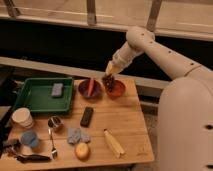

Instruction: Place grapes in metal cup

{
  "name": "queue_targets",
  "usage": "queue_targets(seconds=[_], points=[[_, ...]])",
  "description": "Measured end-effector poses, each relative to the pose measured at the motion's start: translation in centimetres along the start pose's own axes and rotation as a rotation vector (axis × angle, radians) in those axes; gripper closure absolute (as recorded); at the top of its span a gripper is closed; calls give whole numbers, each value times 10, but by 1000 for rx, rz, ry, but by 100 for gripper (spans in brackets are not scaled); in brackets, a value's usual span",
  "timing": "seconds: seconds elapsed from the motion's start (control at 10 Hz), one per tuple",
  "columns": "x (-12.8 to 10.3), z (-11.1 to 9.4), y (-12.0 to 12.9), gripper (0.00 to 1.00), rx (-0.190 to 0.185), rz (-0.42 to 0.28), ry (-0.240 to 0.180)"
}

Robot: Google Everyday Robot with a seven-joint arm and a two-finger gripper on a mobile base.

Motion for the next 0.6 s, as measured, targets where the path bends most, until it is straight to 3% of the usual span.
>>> queue_targets(seconds=[0.2, 0.4, 0.6], points=[[16, 2, 34, 100, -25, -80, 31], [36, 7, 75, 100, -65, -177, 90], [38, 8, 78, 100, -69, -184, 95]])
